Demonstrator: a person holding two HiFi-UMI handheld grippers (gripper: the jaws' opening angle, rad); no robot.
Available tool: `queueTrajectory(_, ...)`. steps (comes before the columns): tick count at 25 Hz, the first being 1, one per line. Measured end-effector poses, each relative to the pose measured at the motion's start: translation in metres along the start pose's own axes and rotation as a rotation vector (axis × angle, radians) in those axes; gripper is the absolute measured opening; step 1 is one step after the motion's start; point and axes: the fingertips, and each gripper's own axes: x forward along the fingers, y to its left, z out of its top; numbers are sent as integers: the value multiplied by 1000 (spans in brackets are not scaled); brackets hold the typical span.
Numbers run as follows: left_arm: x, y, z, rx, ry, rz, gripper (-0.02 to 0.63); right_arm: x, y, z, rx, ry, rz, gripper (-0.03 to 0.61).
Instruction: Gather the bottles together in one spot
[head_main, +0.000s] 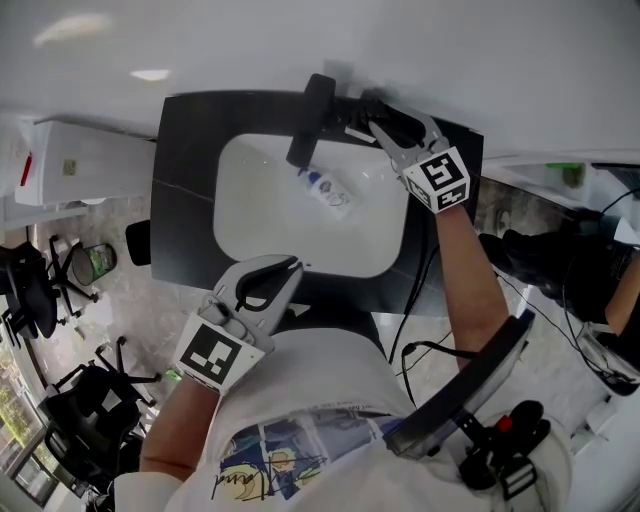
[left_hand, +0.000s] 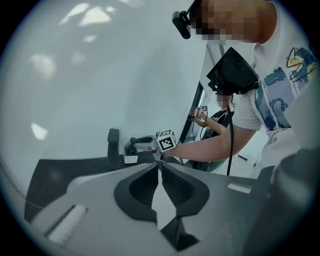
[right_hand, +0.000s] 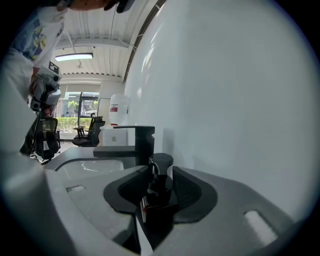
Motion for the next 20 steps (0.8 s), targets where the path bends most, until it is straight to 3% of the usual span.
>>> queueTrajectory(12,-18,-12,-9,9,-23,-26,26,-39,20,-28,44,107,-117,179)
queueTrajectory(20,-42,-13,-17,14,-56,-24,26,-64,107,-67,84,270,-96,161)
